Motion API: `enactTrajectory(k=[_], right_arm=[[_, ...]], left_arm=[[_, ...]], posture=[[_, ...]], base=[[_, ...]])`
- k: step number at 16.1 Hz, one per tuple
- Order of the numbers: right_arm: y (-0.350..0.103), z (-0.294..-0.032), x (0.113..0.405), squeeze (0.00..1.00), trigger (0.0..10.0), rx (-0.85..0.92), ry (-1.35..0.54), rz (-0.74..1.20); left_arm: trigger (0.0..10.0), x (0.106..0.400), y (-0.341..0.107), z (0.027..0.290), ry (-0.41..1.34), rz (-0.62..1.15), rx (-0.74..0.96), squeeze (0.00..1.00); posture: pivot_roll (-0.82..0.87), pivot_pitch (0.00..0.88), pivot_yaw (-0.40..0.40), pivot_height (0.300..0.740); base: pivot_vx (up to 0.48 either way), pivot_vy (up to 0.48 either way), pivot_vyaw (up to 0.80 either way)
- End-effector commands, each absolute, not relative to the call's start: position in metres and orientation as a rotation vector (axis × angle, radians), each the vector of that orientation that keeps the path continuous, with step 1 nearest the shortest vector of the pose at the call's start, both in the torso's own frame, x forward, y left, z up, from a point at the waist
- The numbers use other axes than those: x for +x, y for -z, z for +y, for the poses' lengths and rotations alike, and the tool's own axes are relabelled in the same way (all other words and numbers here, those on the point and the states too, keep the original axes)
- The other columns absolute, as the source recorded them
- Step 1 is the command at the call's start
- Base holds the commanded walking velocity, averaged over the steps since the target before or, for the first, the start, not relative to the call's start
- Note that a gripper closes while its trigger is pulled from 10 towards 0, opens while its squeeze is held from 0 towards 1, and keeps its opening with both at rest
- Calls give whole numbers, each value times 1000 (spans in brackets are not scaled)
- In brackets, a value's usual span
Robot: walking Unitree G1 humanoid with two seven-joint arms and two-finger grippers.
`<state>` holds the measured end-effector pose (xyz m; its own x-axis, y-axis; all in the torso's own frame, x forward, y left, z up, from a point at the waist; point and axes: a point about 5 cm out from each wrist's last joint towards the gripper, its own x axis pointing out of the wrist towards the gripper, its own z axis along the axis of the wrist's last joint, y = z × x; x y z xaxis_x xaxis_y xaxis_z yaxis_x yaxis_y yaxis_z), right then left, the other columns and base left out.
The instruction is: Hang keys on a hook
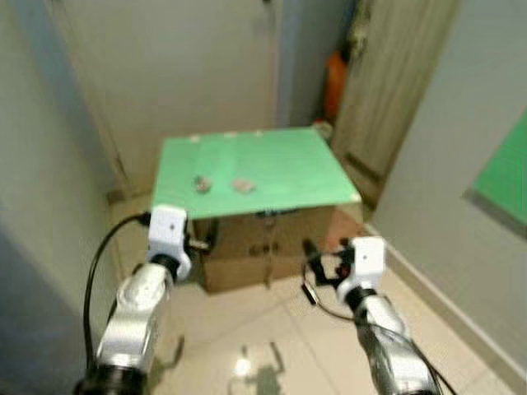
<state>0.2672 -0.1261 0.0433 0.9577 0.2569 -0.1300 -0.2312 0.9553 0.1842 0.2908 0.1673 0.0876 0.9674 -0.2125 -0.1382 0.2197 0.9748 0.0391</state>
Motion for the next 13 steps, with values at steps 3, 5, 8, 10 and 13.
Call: enactTrajectory(k=[3, 5, 8, 10, 13], right_arm=[[-46, -138, 268, 0, 10000, 135, -228, 144], [-44, -138, 267, 0, 10000, 132, -232, 149], [-43, -139, 265, 0, 10000, 129, -232, 156], [-43, -140, 264, 0, 10000, 122, -238, 162], [-43, -142, 266, 0, 10000, 106, -245, 171]], left_arm=[[10000, 292, -93, 155, 249, 105, 56, 0], [10000, 292, -93, 156, 242, 103, 55, 0], [10000, 292, -95, 161, 208, 94, 42, 0], [10000, 291, -93, 161, 190, 105, 14, 0], [10000, 294, -93, 165, 170, 102, 29, 0]], posture=[[-13, 0, 16, 740], [-12, 0, 20, 740], [-13, 0, 15, 740], [-17, 0, 13, 740], [-9, 0, -1, 740]], base=[[480, 0, 0], [480, 0, 0], [475, 0, 0], [458, 0, 0], [458, 0, 0]])
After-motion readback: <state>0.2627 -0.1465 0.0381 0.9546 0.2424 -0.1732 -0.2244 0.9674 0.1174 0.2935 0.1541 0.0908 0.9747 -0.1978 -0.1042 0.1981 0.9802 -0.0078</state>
